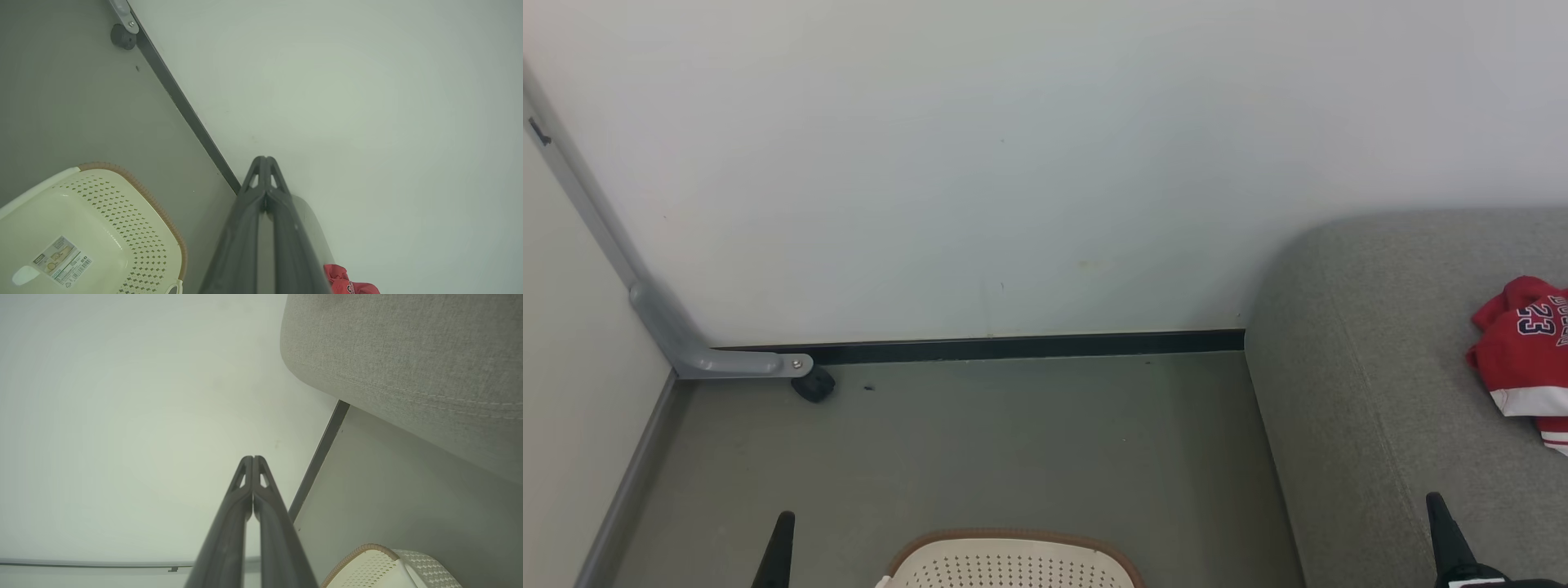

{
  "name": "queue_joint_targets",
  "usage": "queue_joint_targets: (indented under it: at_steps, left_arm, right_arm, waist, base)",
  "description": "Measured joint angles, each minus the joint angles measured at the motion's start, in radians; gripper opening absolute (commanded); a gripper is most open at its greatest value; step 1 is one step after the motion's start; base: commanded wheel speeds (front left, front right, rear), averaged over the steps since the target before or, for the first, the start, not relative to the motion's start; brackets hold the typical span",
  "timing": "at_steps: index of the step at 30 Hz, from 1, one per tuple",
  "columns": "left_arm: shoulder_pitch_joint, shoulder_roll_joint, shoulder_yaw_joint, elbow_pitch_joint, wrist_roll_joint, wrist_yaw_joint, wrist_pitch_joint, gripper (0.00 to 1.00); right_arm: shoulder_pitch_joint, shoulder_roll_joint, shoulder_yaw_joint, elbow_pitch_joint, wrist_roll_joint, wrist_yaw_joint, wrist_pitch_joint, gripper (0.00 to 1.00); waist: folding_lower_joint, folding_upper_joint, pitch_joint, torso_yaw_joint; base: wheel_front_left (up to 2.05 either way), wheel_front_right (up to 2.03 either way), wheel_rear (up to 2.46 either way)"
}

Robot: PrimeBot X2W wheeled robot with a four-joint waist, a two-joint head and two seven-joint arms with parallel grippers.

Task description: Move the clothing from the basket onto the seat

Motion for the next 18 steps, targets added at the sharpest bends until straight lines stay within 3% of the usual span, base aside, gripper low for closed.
queue_joint_targets:
  at_steps: [18]
  left_arm:
    - [-0.022,-0.01,0.057,0.014,-0.236,-0.044,0.05,0.0]
  right_arm:
    - [-0.037,0.03,-0.046,0.035,0.234,0.034,0.045,0.0]
  waist:
    - [0.0,0.0,-0.001,0.004]
  base:
    - [0.0,0.0,0.0]
